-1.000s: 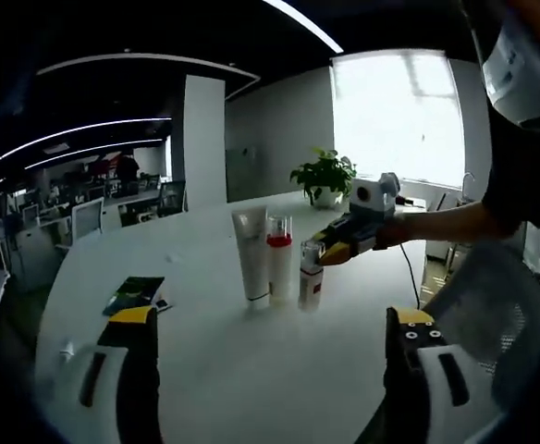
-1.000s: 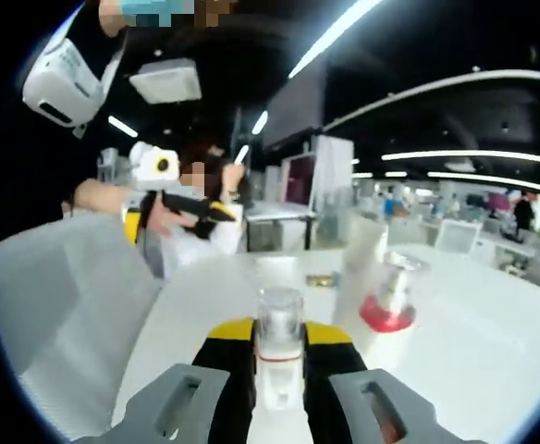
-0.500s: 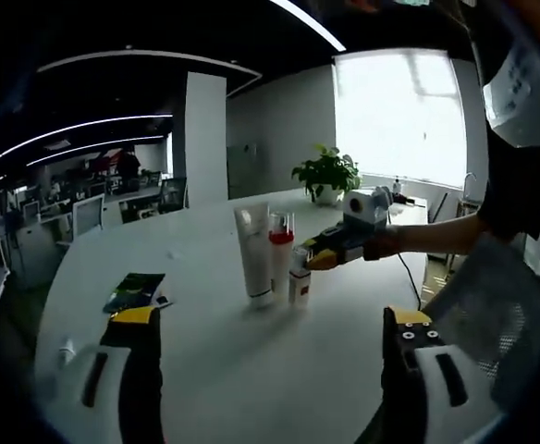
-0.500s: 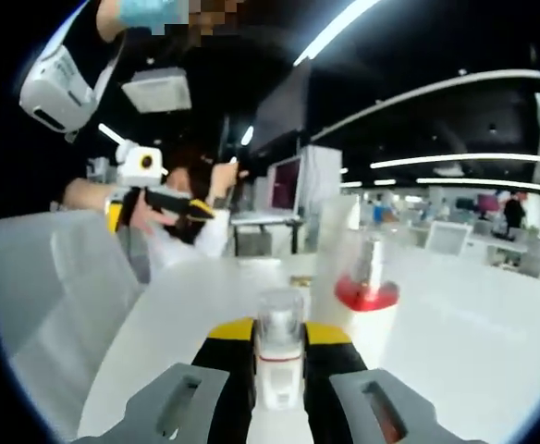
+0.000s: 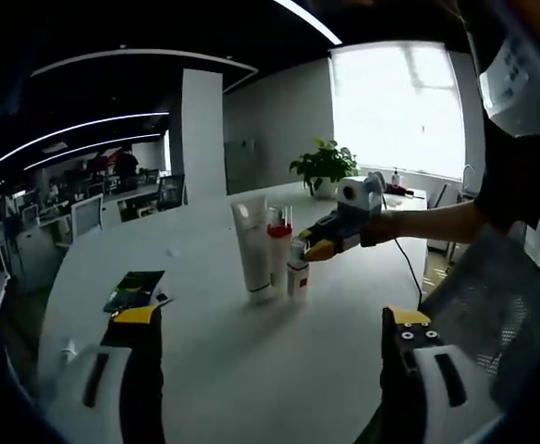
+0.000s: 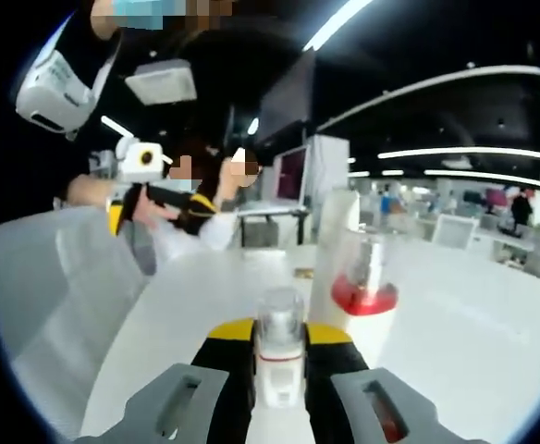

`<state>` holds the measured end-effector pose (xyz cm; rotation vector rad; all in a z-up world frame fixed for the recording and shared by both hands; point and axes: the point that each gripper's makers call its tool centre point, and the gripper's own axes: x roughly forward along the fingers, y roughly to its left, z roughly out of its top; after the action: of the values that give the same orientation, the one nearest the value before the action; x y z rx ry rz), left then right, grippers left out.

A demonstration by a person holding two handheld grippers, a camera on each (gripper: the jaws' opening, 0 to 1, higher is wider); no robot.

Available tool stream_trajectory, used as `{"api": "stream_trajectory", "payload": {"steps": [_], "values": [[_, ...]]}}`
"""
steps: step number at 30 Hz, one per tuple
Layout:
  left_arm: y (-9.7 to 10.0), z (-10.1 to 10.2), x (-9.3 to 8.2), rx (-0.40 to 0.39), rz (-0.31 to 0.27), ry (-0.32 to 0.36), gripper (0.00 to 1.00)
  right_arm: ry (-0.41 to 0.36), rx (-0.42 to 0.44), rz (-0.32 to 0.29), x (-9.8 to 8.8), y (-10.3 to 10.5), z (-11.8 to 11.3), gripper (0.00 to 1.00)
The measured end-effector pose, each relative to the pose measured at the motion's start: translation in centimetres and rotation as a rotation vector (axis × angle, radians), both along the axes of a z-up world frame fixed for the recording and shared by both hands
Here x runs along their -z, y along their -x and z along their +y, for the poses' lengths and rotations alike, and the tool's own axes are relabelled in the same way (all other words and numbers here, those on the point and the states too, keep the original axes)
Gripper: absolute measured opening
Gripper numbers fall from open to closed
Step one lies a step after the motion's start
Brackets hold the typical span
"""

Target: Arrange the skincare products in the storage area until every visible bottle or jar stands upright without overlapping.

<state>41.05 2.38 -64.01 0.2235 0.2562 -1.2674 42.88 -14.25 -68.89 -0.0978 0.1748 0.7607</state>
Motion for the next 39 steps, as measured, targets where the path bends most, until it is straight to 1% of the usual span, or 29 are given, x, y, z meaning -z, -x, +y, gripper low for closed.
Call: {"api": "stream_trajectory", "payload": {"steps": [6,8,15,22,27,32,33,37,39], "values": [[0.0,0.0,0.0,0.000,-0.002,-0.001,0.94,-0.009,-0.001,0.009,0.0,0.3,0.2,0.11],[0.0,0.0,0.0,0.001,-0.002,-0.003,0.94,-0.015,-0.005,0.022,0.1,0.4,0.1,0.12],[0.0,0.0,0.1,0.003,-0.003,-0.011,0.94,0.001,-0.012,0.040,0.6,0.6,0.2,0.12],[0.1,-0.1,0.2,0.005,-0.004,-0.016,0.93,0.010,0.001,0.055,0.9,0.8,-0.2,0.14],[0.0,-0.1,0.3,0.002,0.000,-0.015,0.93,0.023,0.018,0.083,1.1,1.0,-0.8,0.16],[-0.1,0.0,0.6,-0.003,0.011,-0.022,0.94,0.029,0.057,0.122,1.1,1.6,-1.5,0.23],[-0.2,0.0,0.7,-0.010,0.022,-0.019,0.94,0.031,0.072,0.139,1.0,2.0,-1.6,0.24],[-0.8,0.4,0.8,-0.037,0.036,-0.014,0.94,0.037,0.108,0.169,0.4,3.1,-1.6,0.32],[-1.0,0.5,0.9,-0.049,0.042,-0.016,0.94,0.039,0.144,0.201,0.1,4.0,-1.6,0.36]]}}
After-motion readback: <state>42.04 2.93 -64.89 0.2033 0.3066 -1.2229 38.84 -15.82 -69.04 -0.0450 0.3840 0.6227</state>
